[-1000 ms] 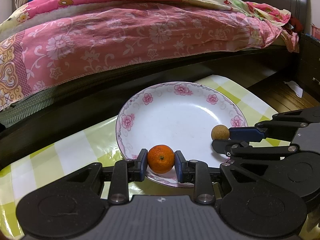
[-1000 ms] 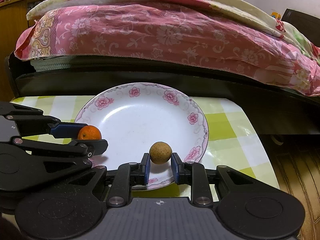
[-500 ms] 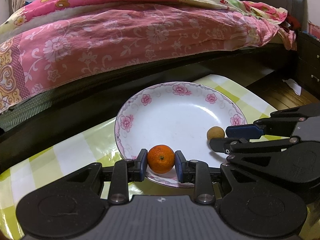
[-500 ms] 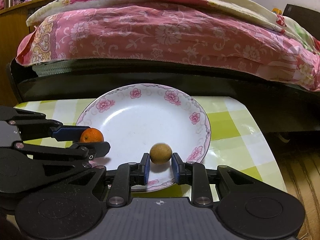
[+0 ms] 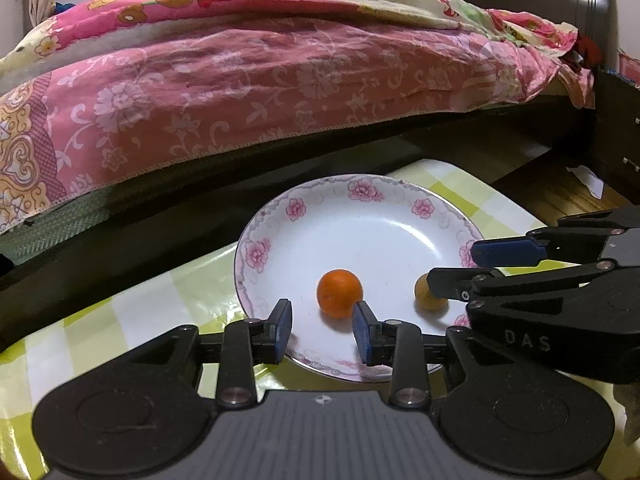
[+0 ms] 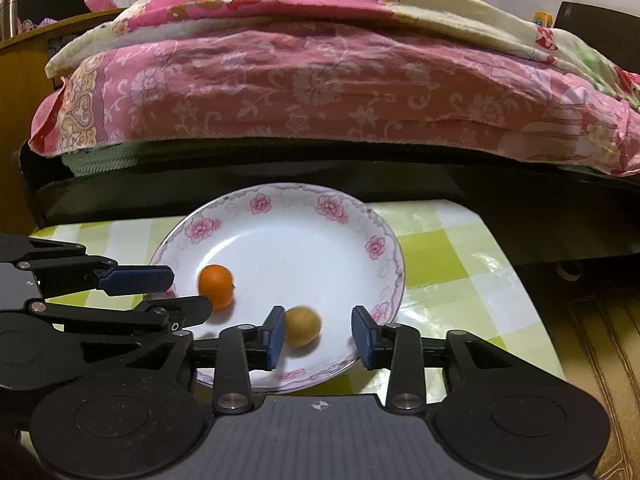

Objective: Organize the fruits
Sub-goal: 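Open the left tool to drop the mandarin while the right tool releases the brown fruit, then withdraw both tools from the plate toward the remaining fruits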

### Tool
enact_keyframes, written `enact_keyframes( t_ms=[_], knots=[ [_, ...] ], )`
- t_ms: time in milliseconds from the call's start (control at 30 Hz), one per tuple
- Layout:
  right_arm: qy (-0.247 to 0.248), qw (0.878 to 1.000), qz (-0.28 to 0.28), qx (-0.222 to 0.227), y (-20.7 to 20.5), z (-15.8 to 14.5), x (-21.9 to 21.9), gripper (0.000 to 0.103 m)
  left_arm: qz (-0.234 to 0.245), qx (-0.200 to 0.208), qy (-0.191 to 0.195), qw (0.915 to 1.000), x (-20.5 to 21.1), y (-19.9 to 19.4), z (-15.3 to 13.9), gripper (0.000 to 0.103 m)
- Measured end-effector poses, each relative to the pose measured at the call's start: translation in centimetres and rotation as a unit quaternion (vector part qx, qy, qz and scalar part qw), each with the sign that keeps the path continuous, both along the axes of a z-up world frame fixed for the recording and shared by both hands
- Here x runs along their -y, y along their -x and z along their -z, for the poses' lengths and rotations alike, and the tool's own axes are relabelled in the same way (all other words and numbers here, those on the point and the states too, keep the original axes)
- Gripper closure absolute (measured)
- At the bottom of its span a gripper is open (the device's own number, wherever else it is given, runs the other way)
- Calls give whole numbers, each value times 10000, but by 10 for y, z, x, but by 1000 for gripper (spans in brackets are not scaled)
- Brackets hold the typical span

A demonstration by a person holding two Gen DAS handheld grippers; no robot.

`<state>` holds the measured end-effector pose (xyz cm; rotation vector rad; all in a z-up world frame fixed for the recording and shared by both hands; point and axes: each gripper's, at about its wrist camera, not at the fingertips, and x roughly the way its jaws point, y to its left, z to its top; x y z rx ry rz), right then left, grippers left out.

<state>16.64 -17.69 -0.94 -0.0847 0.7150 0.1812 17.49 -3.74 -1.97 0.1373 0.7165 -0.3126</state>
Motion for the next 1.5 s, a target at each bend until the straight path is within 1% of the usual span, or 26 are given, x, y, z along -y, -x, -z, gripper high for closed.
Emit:
enact_keyframes(
  t_ms=[233,467,633,800,933,1033,1200,1300,1333,1500],
  knots=[
    [-56,9997,191,161,6,-16,12,69,-27,139,106,9998,-3,10,-16,62],
    [-135,9986,368,348,15,-37,24,69,-74,154,190,9997,-9,21,-29,61],
    [-110,9987,395,311,30,-45,30,69,-3,172,201,9997,-10,37,-38,61],
    [84,9994,294,181,55,-41,32,69,94,108,219,9997,-13,57,-44,61],
    [117,9997,196,12,75,-38,33,69,168,-19,190,9997,-15,73,-43,61],
    [217,9997,93,-111,91,-34,31,69,252,-146,115,9995,-17,88,-40,61],
    [230,9990,-101,-382,116,-26,30,67,426,-394,-29,9983,-18,110,-32,61],
    [263,9980,-239,-523,128,-20,29,62,527,-551,-99,9970,-18,122,-26,61],
    [288,9975,-298,-574,132,-17,27,62,556,-582,-120,9967,-17,126,-25,61],
    [399,9957,-446,-702,135,-7,21,62,652,-667,-192,9955,-14,134,-14,61]
  ],
)
